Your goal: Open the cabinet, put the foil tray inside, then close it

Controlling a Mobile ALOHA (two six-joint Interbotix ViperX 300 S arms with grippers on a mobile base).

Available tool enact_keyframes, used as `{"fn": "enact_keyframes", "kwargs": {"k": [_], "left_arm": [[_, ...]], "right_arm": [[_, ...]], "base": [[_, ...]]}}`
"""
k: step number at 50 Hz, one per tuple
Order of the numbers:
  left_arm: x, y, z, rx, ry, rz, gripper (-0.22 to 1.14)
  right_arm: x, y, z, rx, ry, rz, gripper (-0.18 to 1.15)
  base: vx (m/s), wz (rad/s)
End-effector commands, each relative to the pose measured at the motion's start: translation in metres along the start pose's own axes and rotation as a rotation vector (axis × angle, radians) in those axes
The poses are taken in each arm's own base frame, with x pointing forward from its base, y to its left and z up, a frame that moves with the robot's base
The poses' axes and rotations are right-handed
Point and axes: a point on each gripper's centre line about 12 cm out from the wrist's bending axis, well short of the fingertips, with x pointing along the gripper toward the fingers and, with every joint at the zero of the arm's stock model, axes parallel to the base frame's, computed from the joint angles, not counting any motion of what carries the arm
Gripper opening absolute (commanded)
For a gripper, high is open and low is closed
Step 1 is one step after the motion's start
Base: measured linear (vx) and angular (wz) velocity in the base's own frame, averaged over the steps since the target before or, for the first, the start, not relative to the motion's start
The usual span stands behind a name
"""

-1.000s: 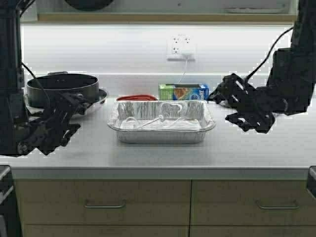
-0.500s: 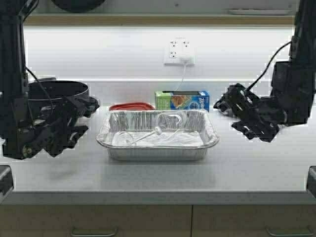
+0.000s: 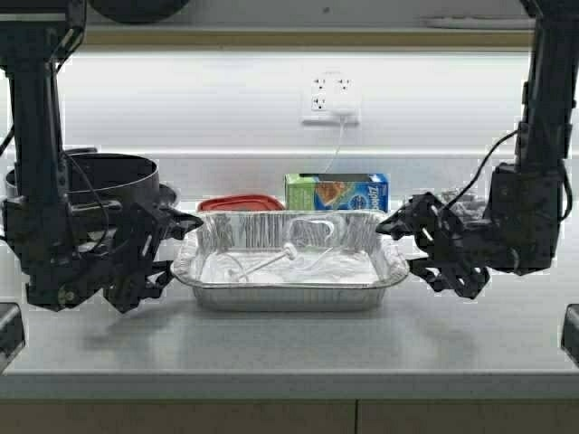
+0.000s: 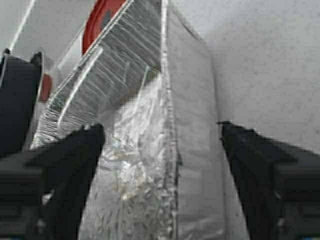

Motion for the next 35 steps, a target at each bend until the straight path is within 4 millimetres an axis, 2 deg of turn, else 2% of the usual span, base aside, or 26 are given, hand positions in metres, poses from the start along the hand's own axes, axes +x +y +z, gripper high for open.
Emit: {"fn": "enact_keyframes", "kwargs": {"k": [1, 15, 18, 21, 24, 26, 28, 29, 30, 31, 33, 35], "left_arm": [[0.009, -0.004, 0.009, -0.003, -0.021, -0.032, 1.02], [0.012, -0.002, 0.014, -0.039, -0.017, -0.048, 1.0], [0.014, -0.003, 0.013, -0.038, -0.002, -0.059, 0.98], [0.015, -0.004, 0.012, -0.038, 0.006, -0.064, 0.9], [0.014, -0.004, 0.012, -0.04, 0.007, -0.062, 0.77], [0.014, -0.004, 0.012, -0.039, 0.009, -0.061, 0.61], [0.012, -0.004, 0.011, -0.041, 0.012, -0.058, 0.41], [0.011, -0.004, 0.01, -0.042, 0.014, -0.055, 0.23], [0.011, -0.005, 0.01, -0.043, 0.015, -0.053, 0.1], [0.009, -0.005, 0.01, -0.044, 0.015, -0.051, 0.01], [0.007, -0.008, 0.011, -0.045, 0.016, -0.049, -0.14], [0.004, -0.012, 0.011, -0.047, 0.02, -0.044, -0.15]], "right_arm": [[0.01, 0.005, 0.013, 0.01, -0.033, 0.061, 1.01], [0.014, -0.002, 0.01, 0.072, -0.035, 0.101, 0.98], [0.016, -0.004, 0.008, 0.086, -0.028, 0.106, 0.91], [0.017, -0.006, 0.005, 0.11, -0.014, 0.111, 0.77], [0.015, -0.008, 0.002, 0.14, -0.002, 0.107, 0.53], [0.015, -0.007, 0.001, 0.149, 0.003, 0.112, 0.33], [0.014, -0.005, 0.002, 0.151, -0.002, 0.126, 0.11], [0.012, -0.004, 0.002, 0.151, -0.006, 0.134, 0.02], [0.011, -0.003, 0.002, 0.159, -0.012, 0.147, -0.06], [0.009, -0.001, 0.002, 0.166, -0.017, 0.155, -0.1], [0.005, 0.003, 0.004, 0.171, -0.025, 0.169, -0.09], [-0.001, 0.006, 0.004, 0.179, -0.026, 0.174, 0.0]], "base": [[0.03, 0.0], [0.02, -0.01], [0.02, -0.01], [0.02, -0.01], [0.02, -0.01], [0.01, 0.0], [0.01, 0.0], [0.01, -0.01], [0.01, -0.01], [0.01, 0.0], [0.01, 0.0], [0.0, 0.0]]}}
